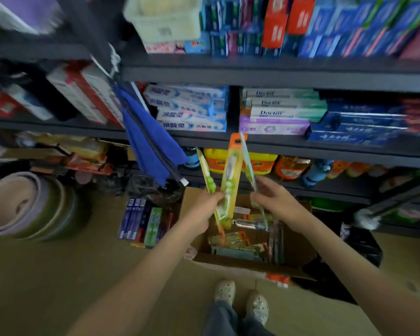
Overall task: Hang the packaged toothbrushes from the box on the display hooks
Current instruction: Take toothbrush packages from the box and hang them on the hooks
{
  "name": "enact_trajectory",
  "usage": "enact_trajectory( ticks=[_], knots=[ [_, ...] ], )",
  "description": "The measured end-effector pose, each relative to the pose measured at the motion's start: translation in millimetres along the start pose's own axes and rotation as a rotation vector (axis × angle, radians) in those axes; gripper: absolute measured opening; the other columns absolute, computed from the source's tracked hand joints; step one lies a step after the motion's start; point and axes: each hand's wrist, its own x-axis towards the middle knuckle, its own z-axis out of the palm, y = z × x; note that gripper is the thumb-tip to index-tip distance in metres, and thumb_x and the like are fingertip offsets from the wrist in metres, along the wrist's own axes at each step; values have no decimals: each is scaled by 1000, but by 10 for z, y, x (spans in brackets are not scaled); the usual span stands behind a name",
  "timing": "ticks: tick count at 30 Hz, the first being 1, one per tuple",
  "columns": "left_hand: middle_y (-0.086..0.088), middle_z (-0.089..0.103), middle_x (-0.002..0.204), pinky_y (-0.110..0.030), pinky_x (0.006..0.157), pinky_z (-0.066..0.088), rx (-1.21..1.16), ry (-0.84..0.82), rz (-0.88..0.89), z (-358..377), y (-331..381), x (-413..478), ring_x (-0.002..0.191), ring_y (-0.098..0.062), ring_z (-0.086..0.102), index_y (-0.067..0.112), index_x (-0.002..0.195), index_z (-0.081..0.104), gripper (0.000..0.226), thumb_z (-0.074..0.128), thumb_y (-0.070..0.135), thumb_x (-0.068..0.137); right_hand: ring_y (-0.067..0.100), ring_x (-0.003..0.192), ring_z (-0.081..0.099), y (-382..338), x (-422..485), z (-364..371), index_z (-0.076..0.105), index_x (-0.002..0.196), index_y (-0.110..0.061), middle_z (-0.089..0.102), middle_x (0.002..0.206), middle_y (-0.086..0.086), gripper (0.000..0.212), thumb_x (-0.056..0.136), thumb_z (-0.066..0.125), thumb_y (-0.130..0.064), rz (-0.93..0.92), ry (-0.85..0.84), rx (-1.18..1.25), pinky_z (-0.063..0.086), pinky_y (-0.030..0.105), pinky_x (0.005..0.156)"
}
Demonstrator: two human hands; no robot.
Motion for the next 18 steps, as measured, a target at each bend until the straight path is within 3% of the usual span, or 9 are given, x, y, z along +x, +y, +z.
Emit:
enact_trajectory(
  ticks=[2, 5, 7, 10, 14, 18],
  knots=[
    [-7, 65, 111, -43, 100, 46, -83, -14, 80, 1, 182, -240, 106, -25, 60, 11, 116, 60, 21, 51, 17, 99, 13, 119, 52, -326, -113, -23, 47, 140, -26, 52, 132, -3, 46, 95, 57, -25, -91, -32, 42, 45, 35, 100],
    [-6, 69, 97, -45, 96, 48, -200, -41, 161, -38, 389, -494, 96, -25, 64, 13, 98, 67, 16, 50, 12, 98, 15, 113, 59, -710, -262, -4, 63, 120, -25, 64, 121, -3, 26, 100, 47, -20, -159, -54, 154, 45, 40, 101],
    [-5, 70, 93, -44, 94, 50, -249, -64, 192, -121, 514, -627, 90, -24, 66, 14, 95, 66, 17, 50, 9, 98, 18, 108, 64, -925, -325, 13, 66, 110, -23, 70, 113, -2, 26, 102, 43, -16, -176, -36, 227, 46, 44, 101],
    [-11, 72, 106, -45, 92, 53, -209, -98, 233, -367, 698, -761, 100, -29, 67, 10, 110, 66, 19, 51, 9, 98, 22, 110, 63, -1178, -333, 50, 59, 122, -19, 67, 118, 2, 27, 102, 43, -13, -236, 0, 260, 47, 50, 99],
    [-12, 72, 106, -43, 83, 57, -216, -126, 266, -779, 971, -832, 98, -29, 69, 7, 111, 66, 21, 49, 8, 99, 27, 107, 64, -1486, -200, 223, 57, 122, -14, 68, 115, 9, 25, 100, 47, -10, -244, 40, 314, 46, 52, 98],
    [-9, 73, 103, -36, 74, 58, -170, -174, 325, -1227, 1311, -808, 91, -24, 69, 8, 113, 66, 22, 48, 9, 100, 20, 101, 68, -1891, -3, 462, 62, 110, -21, 72, 106, -1, 22, 99, 48, -9, -295, 62, 408, 53, 44, 89]
  ],
)
